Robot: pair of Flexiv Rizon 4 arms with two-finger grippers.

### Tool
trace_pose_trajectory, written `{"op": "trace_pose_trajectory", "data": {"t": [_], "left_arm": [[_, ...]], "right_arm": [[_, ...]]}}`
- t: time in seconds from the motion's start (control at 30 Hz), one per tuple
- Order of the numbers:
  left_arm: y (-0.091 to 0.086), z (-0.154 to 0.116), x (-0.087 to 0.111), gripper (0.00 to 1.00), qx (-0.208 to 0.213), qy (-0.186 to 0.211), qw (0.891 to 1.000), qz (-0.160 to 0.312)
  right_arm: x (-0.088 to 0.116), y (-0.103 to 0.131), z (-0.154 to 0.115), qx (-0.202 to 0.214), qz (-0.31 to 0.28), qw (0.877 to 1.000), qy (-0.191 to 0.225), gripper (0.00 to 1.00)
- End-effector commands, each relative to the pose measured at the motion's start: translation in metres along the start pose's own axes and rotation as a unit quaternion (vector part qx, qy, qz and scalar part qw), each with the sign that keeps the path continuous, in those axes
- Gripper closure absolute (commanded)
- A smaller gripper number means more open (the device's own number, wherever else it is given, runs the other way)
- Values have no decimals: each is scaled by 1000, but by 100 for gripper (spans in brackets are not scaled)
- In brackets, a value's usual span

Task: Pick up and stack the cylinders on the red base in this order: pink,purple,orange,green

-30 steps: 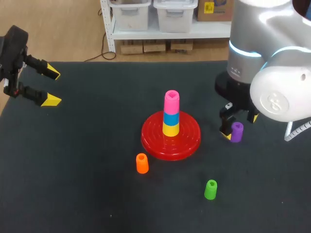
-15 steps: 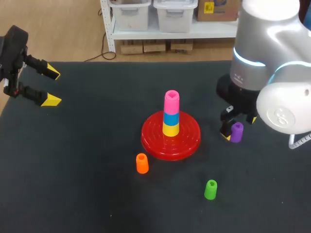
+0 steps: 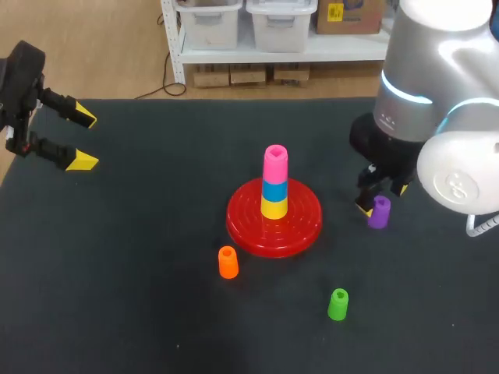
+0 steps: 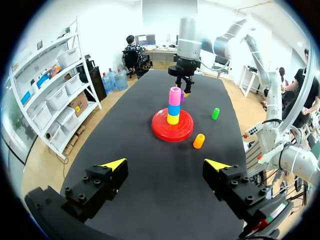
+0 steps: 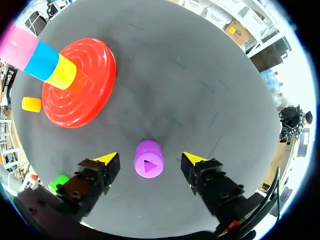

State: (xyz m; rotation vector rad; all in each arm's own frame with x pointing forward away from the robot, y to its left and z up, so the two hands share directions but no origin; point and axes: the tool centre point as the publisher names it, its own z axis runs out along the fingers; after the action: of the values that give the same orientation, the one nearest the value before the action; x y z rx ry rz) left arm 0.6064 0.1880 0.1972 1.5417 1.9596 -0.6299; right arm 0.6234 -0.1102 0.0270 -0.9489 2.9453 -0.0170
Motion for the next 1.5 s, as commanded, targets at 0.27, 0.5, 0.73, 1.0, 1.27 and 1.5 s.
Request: {"op": "trace_pose_trajectory", "data": {"t": [0.27, 0.5, 0.73, 1.0, 1.27, 1.5], "left_arm": [[0, 0, 2, 0, 0, -2, 1000, 2], [0, 0, 2, 0, 0, -2, 1000, 2], [0, 0, 2, 0, 0, -2, 1000, 2], [0, 0, 2, 0, 0, -2, 1000, 2], [0, 0, 2, 0, 0, -2, 1000, 2], [0, 0, 2, 0, 0, -2, 1000, 2]], "right_arm": [[5, 0, 0, -2, -4, 1000, -7, 48], [4, 1, 5, -4, -4, 1000, -2, 46], [1, 0, 9, -7, -3, 1000, 0, 48], [0, 2, 8, -7, 3, 1000, 1, 100], [-7, -1, -36, -8, 10, 1000, 5, 100], [-35, 14, -113, 4, -34, 999, 29, 100]]}}
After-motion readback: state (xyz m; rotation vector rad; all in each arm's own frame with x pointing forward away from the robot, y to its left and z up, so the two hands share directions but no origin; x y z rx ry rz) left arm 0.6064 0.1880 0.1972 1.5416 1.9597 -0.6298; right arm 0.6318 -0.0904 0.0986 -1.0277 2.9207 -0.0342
